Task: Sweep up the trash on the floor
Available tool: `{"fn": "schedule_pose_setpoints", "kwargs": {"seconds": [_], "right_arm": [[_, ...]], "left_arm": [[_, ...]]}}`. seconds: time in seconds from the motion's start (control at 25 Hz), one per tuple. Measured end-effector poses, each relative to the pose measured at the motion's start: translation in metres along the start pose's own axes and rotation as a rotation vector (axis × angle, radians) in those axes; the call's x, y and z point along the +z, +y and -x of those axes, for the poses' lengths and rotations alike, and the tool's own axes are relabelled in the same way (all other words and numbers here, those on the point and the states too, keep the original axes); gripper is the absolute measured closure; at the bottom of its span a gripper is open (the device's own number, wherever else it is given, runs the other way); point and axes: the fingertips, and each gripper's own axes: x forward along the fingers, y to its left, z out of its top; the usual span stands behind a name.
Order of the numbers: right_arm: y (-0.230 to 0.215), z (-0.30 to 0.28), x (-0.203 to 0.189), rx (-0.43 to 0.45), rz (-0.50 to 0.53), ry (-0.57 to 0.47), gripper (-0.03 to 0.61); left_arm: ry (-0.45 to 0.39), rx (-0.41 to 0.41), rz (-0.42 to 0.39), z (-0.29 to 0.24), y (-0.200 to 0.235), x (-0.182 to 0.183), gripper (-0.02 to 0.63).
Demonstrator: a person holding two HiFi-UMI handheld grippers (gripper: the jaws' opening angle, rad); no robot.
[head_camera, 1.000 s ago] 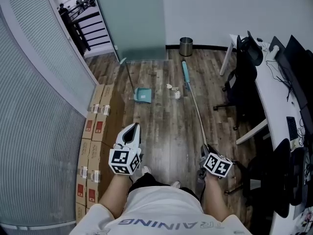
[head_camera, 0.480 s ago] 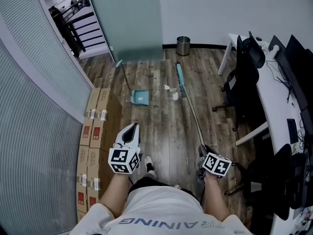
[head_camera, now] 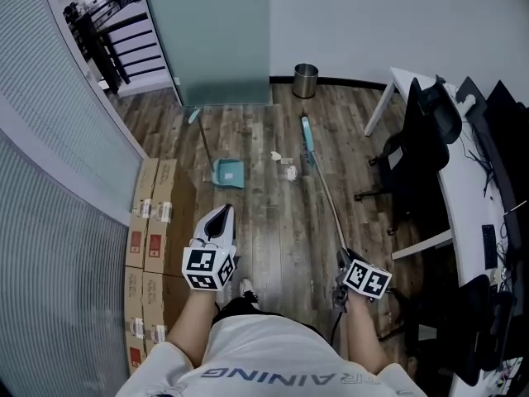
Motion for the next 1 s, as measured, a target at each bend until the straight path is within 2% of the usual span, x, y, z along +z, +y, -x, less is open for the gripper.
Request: {"fn": "schedule_pose_setpoints", "kwargs": {"seconds": [0.24, 0.52, 0.8, 1.0], "right_arm": [[0.047, -0.056, 0.032, -0.016, 0.009, 0.014, 0.470], [0.091, -0.118, 0.044, -0.026, 0.009, 0.027, 0.469], [0.105, -0.155, 0.052, -0.040, 0.012, 0.080, 0.469], [0.104, -0.195, 0.073, -0.045, 0.015, 0.106, 0.469]], "left_arm": [[0.022, 0.027, 0.035, -0.035, 0.077, 0.004, 0.614], [0.053, 0.054, 0.056, -0.058, 0.164, 0.000, 0.615], [0.098, 0.036, 0.076, -0.090, 0.186, -0.015, 0.614], [0.116, 0.060, 0.086, -0.122, 0.204, -0.019, 0.614]]}}
